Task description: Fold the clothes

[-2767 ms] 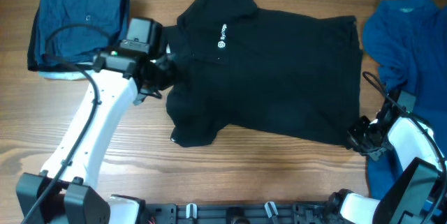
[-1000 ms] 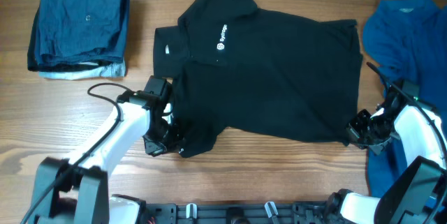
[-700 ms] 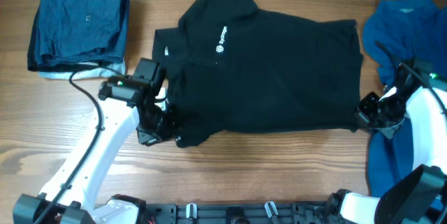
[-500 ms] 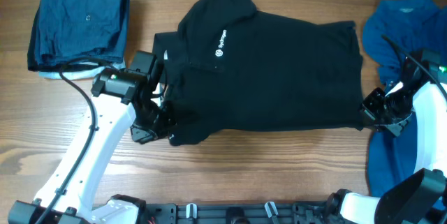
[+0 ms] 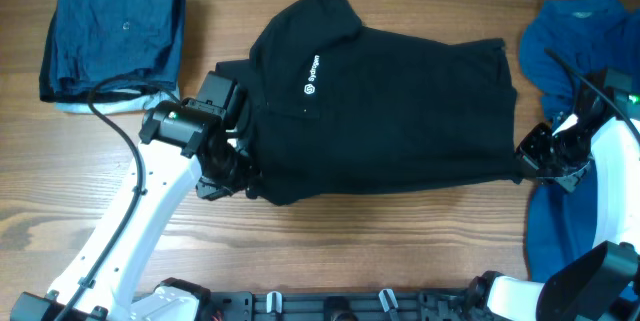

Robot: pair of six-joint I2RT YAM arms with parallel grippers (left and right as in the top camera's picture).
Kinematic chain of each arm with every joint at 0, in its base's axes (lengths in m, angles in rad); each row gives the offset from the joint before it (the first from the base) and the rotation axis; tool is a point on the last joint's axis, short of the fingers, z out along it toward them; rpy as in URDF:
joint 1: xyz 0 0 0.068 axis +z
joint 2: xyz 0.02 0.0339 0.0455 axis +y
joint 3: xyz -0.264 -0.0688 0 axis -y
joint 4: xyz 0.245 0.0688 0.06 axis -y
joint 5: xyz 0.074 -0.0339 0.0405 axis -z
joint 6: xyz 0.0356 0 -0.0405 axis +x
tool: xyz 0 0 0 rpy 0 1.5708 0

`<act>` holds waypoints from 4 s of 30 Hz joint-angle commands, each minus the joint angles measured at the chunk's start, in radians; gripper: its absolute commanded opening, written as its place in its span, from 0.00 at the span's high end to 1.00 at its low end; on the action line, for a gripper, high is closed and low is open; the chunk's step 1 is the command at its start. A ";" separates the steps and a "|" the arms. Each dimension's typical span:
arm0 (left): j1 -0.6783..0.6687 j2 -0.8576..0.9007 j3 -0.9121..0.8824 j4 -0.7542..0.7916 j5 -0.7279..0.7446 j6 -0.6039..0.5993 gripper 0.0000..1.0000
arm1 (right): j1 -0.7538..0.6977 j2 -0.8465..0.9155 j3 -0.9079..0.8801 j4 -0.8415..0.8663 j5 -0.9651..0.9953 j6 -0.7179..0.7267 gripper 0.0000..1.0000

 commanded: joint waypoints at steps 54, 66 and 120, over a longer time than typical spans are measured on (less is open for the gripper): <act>0.095 0.383 0.537 0.513 -0.152 0.160 0.67 | 0.099 0.283 0.357 0.410 -0.303 -0.297 0.49; 0.263 0.391 0.548 0.255 -0.293 0.053 0.96 | 0.667 0.296 0.339 0.274 -0.251 -0.473 0.96; 0.564 0.431 0.548 0.246 -0.098 0.043 0.87 | 1.211 0.636 0.339 0.702 0.138 -0.679 0.50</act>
